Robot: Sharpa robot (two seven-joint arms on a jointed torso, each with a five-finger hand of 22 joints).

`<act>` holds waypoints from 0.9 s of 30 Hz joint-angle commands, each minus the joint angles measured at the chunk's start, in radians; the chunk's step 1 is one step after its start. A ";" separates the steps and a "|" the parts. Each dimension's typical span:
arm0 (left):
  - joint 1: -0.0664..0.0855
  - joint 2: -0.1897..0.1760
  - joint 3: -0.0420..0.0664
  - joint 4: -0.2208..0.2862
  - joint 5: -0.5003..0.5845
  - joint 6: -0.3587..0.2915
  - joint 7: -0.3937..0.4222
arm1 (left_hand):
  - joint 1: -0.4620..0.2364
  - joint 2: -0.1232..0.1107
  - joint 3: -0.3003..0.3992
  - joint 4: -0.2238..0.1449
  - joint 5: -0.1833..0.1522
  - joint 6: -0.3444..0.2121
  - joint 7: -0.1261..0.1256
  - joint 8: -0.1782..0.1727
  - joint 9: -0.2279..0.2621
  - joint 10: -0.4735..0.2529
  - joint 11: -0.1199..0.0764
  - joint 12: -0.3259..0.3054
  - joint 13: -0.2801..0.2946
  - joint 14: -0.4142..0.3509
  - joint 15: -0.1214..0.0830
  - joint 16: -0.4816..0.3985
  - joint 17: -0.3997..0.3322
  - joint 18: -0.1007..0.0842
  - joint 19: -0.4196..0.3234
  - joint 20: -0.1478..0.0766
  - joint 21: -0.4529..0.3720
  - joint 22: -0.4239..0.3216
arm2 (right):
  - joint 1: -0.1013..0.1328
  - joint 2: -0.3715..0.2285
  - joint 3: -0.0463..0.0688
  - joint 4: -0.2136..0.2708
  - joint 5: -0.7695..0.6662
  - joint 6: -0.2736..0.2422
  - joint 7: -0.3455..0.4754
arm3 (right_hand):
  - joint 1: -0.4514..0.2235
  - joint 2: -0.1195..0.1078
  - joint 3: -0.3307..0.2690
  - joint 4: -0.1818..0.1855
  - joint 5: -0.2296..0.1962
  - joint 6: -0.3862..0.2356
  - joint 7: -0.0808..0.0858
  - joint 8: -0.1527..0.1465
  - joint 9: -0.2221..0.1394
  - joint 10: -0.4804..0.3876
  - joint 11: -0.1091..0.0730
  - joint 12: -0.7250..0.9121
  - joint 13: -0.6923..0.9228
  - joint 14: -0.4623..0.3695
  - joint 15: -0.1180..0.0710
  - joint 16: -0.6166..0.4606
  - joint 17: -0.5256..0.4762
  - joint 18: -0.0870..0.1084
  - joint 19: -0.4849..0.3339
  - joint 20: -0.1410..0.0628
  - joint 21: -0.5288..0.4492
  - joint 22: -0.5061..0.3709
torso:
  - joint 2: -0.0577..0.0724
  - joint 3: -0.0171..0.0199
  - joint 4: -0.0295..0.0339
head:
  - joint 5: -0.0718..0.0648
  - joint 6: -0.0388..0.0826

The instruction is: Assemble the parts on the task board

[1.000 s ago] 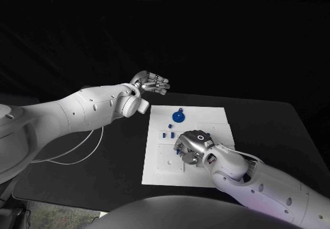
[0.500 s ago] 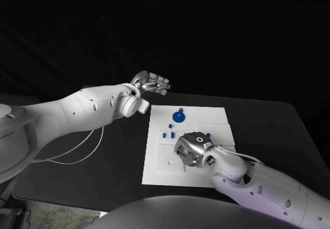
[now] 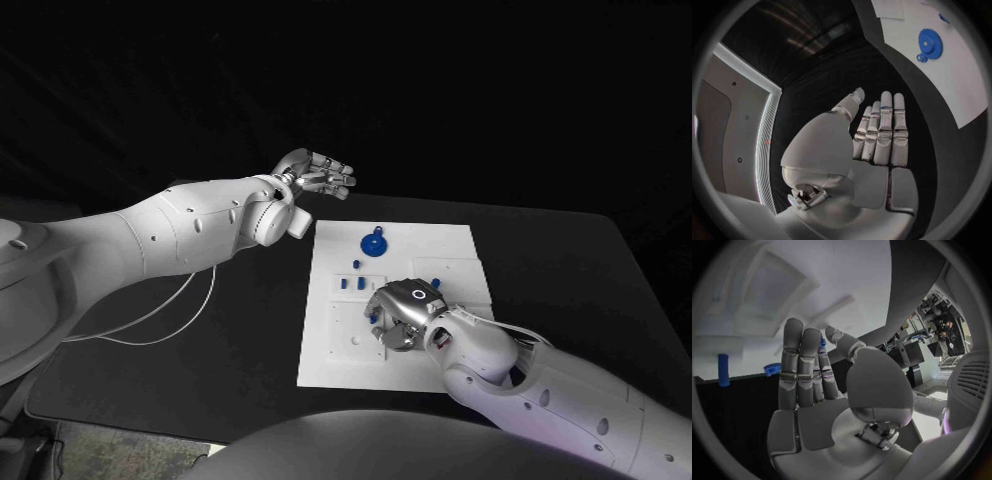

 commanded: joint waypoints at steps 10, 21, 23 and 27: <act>0.000 -0.003 0.001 0.000 0.006 0.015 0.002 | -0.009 0.000 -0.005 -0.005 -0.001 -0.007 0.000 -0.003 -0.002 -0.010 0.001 0.004 0.001 -0.005 0.004 0.002 -0.001 -0.012 -0.004 0.004 -0.002 -0.003 | -0.003 -0.031 0.004 0.038 0.062 -0.120 0.009 | 0.071 -0.030 -0.170 0.047 -0.001 -0.045 -0.015 -0.002 -0.006 -0.079 0.021 -0.006 -0.001 -0.002 0.019 0.010 -0.028 0.015 0.043 0.021 -0.071 -0.049 | 0.000 0.0006 -0.0014 | -0.011 0.000; 0.000 -0.007 0.001 -0.003 0.006 0.019 0.000 | -0.009 0.000 -0.005 -0.005 -0.001 -0.007 0.000 -0.003 -0.002 -0.010 0.001 0.004 0.001 -0.005 0.004 0.002 -0.001 -0.012 -0.004 0.004 -0.002 -0.003 | -0.002 -0.111 0.132 0.072 0.119 -0.076 0.008 | 0.053 -0.026 -0.036 0.046 0.014 -0.039 -0.003 -0.001 -0.006 0.023 -0.004 -0.004 -0.001 0.000 0.003 0.028 -0.021 0.002 0.049 0.007 -0.063 -0.029 | 0.000 -0.0002 0.0001 | -0.034 0.019; 0.000 -0.007 0.001 -0.003 0.006 0.020 0.000 | -0.009 0.000 -0.005 -0.005 -0.001 -0.007 0.000 -0.003 -0.002 -0.010 0.001 0.004 0.001 -0.005 0.004 0.002 -0.001 -0.012 -0.004 0.004 -0.002 -0.003 | -0.001 -0.127 0.159 0.062 0.129 -0.058 0.012 | 0.041 -0.043 0.018 0.037 0.039 -0.038 0.004 -0.002 -0.006 0.042 -0.008 -0.005 -0.001 -0.004 0.003 0.035 -0.015 -0.003 0.040 0.002 -0.052 -0.011 | 0.000 -0.0003 -0.0001 | -0.038 0.023; 0.000 -0.008 0.001 -0.004 0.006 0.022 0.001 | -0.009 0.000 -0.005 -0.005 -0.001 -0.007 0.000 -0.003 -0.002 -0.010 0.001 0.004 0.001 -0.005 0.004 0.002 -0.001 -0.012 -0.004 0.004 -0.002 -0.003 | 0.003 -0.151 0.191 0.038 0.140 -0.030 0.014 | 0.038 -0.054 -0.001 0.032 0.045 -0.044 -0.003 -0.001 -0.006 0.017 -0.003 -0.005 -0.001 -0.007 0.005 0.034 -0.015 -0.001 0.030 0.005 -0.047 0.004 | 0.001 0.0014 -0.0003 | -0.039 0.028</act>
